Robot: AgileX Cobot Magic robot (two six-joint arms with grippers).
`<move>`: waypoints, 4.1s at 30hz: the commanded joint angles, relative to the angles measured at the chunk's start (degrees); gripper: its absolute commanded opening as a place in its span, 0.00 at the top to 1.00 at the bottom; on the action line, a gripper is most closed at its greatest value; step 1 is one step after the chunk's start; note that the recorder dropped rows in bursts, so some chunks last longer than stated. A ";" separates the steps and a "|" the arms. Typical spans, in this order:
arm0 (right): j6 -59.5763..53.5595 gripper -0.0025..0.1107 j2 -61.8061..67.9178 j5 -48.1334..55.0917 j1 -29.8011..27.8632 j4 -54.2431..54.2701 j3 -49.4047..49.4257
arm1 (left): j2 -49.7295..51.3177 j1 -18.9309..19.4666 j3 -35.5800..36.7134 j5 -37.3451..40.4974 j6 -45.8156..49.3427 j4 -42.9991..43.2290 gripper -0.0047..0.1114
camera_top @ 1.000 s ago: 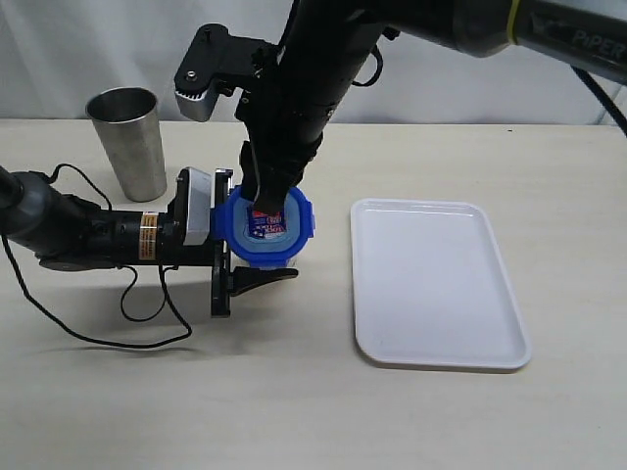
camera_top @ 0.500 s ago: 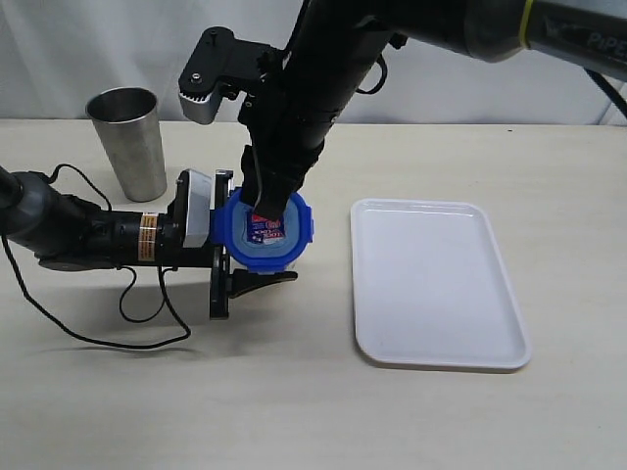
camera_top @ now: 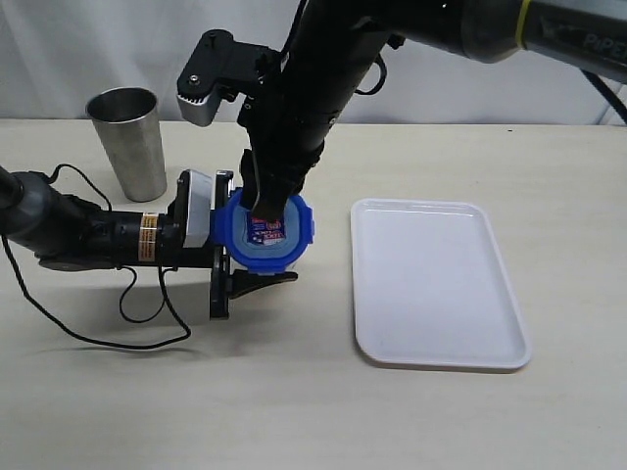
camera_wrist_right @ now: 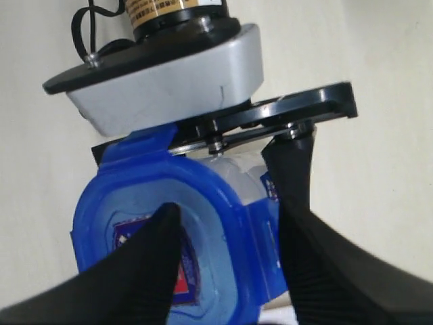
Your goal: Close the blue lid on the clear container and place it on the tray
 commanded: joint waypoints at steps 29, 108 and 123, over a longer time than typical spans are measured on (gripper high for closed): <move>-6.53 0.51 -4.86 -2.04 -0.48 -1.02 0.72 | 0.31 -0.02 0.50 2.84 -3.42 0.18 0.96; 14.23 0.71 -0.22 -0.42 -0.48 -11.25 -4.10 | 0.31 1.12 0.50 2.84 -14.85 -3.68 0.96; 34.71 0.72 -3.34 -6.71 -0.48 -1.40 -2.67 | 0.31 1.45 0.50 2.84 -19.85 -5.88 0.96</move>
